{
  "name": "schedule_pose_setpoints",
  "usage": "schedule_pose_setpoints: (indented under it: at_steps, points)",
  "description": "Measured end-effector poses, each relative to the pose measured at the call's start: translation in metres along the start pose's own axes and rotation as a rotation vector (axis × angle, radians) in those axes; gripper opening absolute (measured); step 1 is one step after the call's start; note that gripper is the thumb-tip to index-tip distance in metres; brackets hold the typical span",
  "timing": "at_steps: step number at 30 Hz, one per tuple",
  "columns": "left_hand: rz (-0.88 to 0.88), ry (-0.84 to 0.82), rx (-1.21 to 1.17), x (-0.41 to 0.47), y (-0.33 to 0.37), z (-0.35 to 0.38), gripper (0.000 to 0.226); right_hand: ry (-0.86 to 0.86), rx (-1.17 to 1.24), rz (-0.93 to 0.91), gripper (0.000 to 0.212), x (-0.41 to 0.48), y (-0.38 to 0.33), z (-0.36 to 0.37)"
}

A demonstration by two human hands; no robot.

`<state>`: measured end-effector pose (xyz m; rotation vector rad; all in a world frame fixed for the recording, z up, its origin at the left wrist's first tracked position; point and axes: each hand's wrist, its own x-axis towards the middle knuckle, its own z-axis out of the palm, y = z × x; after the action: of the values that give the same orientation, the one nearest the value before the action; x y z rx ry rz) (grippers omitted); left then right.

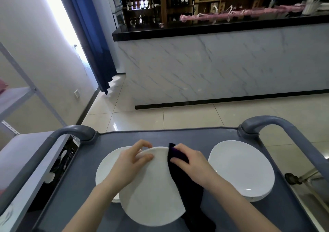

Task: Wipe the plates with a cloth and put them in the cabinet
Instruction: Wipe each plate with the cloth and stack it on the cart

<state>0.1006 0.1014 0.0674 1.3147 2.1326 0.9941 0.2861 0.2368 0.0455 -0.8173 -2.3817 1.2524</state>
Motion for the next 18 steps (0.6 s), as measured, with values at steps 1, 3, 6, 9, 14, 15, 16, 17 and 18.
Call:
schedule_pose_setpoints:
  at_steps: [1,3,6,9,14,15,16,17,18]
  points:
    - [0.005,-0.044,0.019,0.002,0.002,0.003,0.017,-0.039,-0.032,-0.024,0.013,0.002,-0.004,0.001]
    - [-0.003,-0.045,-0.012,0.004,0.003,0.006,0.019,-0.078,-0.064,-0.047,0.014,0.003,-0.007,0.003]
    - [-0.064,0.101,-0.08,0.002,-0.005,0.001,0.017,0.025,0.019,-0.042,0.012,-0.001,-0.001,0.001]
    - [-0.16,0.212,-0.272,-0.014,-0.024,0.004,0.014,0.261,0.297,0.034,0.01,-0.01,0.013,0.0]
    - [-0.258,0.355,-0.641,-0.037,-0.03,0.042,0.02,0.407,0.8,0.252,0.013,-0.026,0.023,0.019]
    - [-0.253,0.397,-0.654,-0.036,-0.028,0.046,0.025,0.383,0.811,0.274,0.013,-0.028,0.024,0.022]
    - [-0.239,0.418,-0.639,-0.035,-0.026,0.046,0.027,0.358,0.796,0.288,0.013,-0.029,0.025,0.022]
    - [-0.22,0.417,-0.616,-0.033,-0.025,0.045,0.024,0.337,0.764,0.293,0.013,-0.028,0.026,0.018]
    - [-0.198,0.401,-0.589,-0.032,-0.023,0.042,0.017,0.32,0.715,0.279,0.012,-0.026,0.025,0.012]
